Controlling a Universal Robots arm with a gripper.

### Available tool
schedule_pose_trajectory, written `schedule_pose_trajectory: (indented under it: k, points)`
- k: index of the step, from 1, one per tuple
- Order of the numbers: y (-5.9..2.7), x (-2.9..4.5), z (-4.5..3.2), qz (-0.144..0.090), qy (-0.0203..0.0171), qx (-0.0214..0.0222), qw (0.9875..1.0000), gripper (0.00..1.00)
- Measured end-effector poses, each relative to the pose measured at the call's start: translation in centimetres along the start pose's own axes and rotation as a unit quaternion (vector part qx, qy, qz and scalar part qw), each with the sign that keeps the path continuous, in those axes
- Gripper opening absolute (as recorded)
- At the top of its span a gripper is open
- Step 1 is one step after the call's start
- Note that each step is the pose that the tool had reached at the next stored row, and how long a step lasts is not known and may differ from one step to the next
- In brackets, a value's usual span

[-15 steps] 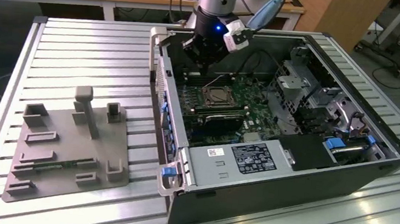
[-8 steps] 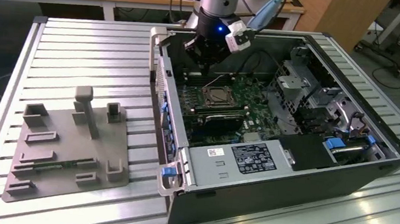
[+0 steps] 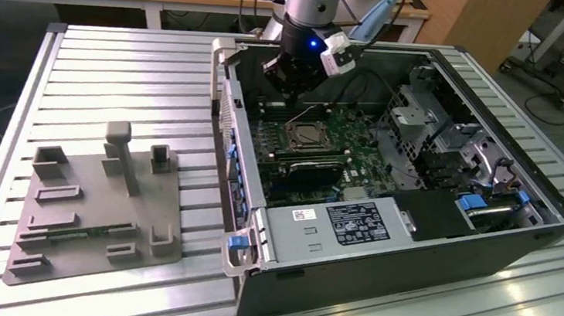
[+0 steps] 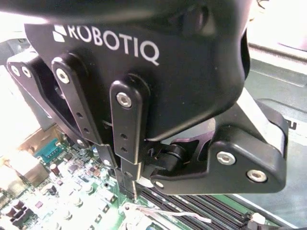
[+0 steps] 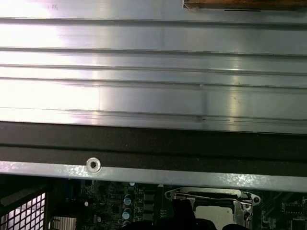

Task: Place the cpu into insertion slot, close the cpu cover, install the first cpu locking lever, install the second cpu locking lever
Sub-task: 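Install the first cpu locking lever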

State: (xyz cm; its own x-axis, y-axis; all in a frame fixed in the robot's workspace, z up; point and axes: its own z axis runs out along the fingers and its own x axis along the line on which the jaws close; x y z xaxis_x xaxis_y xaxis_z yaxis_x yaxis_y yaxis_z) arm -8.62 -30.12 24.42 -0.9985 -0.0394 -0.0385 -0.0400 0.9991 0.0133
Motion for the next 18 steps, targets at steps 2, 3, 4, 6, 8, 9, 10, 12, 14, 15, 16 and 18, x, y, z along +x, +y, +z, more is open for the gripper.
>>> schedule_pose_trajectory:
  k: [2, 3, 4, 6, 8, 9, 10, 12, 14, 15, 16, 18]
  points:
    - [0.00, -0.06, 0.11, -0.004, 0.0001, -0.0002, 1.0000, 0.10]
    - [-0.01, -0.12, 0.17, -0.006, 0.0001, -0.0002, 1.0000, 0.10]
    - [-0.01, -0.19, 0.21, -0.006, 0.0002, -0.0002, 1.0000, 0.10]
    - [-0.02, -0.35, 0.28, -0.006, 0.0001, -0.0002, 1.0000, 0.10]
    - [-0.02, -0.52, 0.33, -0.006, 0.0001, -0.0003, 1.0000, 0.10]
    - [-0.02, -0.60, 0.35, -0.006, 0.0001, -0.0003, 1.0000, 0.10]
    - [-0.01, -0.69, 0.37, -0.006, 0.0001, -0.0002, 1.0000, 0.10]
    - [-0.01, -0.89, 0.40, -0.006, 0.0001, -0.0003, 1.0000, 0.10]
    - [-0.01, -1.08, 0.44, -0.006, 0.0001, -0.0002, 1.0000, 0.10]
    - [-0.01, -1.17, 0.44, -0.006, 0.0001, -0.0002, 1.0000, 0.10]
    - [-0.01, -1.27, 0.45, -0.006, 0.0002, -0.0002, 1.0000, 0.10]
    - [-0.01, -1.49, 0.47, -0.006, 0.0006, -0.0002, 1.0000, 0.10]
